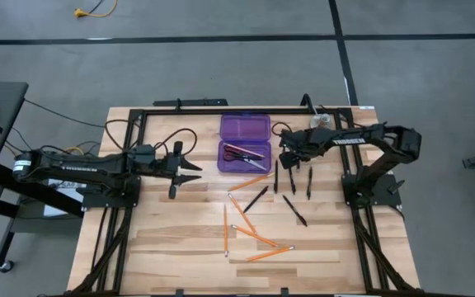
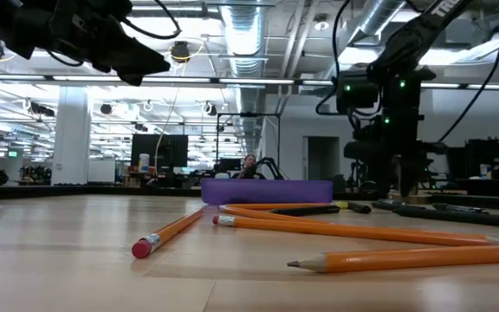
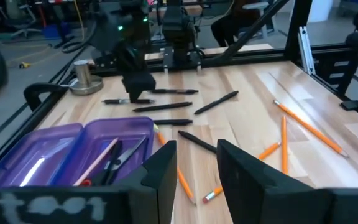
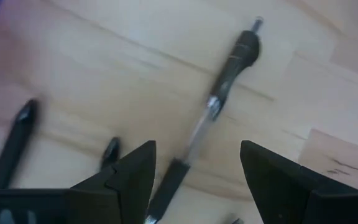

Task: Pick & place school supplies into a supply box
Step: Put the transparent pen into the violet supply box

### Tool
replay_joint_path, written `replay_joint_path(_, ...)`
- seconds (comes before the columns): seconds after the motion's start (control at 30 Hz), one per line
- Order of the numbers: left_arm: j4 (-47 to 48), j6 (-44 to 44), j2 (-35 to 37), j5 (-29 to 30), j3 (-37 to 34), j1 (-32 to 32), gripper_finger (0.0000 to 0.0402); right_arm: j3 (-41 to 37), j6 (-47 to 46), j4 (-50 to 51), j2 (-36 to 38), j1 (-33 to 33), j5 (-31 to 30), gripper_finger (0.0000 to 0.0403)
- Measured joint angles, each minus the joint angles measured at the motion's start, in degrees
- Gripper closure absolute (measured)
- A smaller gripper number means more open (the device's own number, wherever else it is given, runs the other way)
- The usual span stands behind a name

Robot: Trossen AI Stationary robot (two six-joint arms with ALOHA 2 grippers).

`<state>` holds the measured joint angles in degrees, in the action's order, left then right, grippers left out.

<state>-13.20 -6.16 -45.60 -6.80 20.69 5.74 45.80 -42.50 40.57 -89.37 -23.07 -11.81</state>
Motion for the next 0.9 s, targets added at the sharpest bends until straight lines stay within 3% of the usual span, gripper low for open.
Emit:
replay_joint_path(0.5, 1.3, 2.9, 0.0, -0.1, 0.0, 0.0, 0.0297, 0.6, 4.0, -2.1, -6.8, -6.3, 4.5, 0.0181)
replay_joint_path(0.9, 2.2, 3.7, 0.0, -1.0, 0.0, 0.0, 0.0297, 0.1, 5.4, -4.0, -6.0, -7.4, 5.5, 0.0291)
